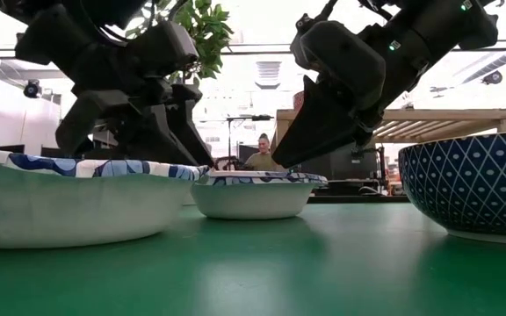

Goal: Place and stack bowls onto a shelf
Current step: Put the white patterned bowl on the shelf

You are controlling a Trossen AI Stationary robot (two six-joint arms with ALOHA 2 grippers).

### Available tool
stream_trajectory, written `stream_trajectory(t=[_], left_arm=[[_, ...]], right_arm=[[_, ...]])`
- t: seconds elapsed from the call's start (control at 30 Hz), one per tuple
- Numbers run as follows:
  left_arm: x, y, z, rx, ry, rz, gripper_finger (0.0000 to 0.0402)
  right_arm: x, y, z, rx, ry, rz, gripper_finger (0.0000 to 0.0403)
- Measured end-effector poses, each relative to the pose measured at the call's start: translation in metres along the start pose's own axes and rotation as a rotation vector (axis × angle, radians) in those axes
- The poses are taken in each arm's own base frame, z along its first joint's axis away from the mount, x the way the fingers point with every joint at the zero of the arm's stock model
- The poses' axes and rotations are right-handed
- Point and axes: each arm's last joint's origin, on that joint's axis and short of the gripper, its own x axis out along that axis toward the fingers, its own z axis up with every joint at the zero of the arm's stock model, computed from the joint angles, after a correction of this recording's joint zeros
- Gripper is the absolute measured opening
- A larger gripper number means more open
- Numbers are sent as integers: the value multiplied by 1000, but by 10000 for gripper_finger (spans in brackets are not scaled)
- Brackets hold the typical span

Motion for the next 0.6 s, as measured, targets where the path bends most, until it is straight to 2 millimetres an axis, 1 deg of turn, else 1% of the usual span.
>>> stream_trajectory(t=[0.2,0.3,0.43,0.6], left_arm=[[-1,0,-1,-6,8,5,138],[0,1,-1,-21,13,10,130],[0,2,-1,-28,13,13,105],[1,4,-1,-31,15,17,59]], right_arm=[[0,0,0,0,0,0,123],[0,0,0,0,0,0,123],[0,0,0,0,0,0,121],[0,0,0,0,0,0,116]])
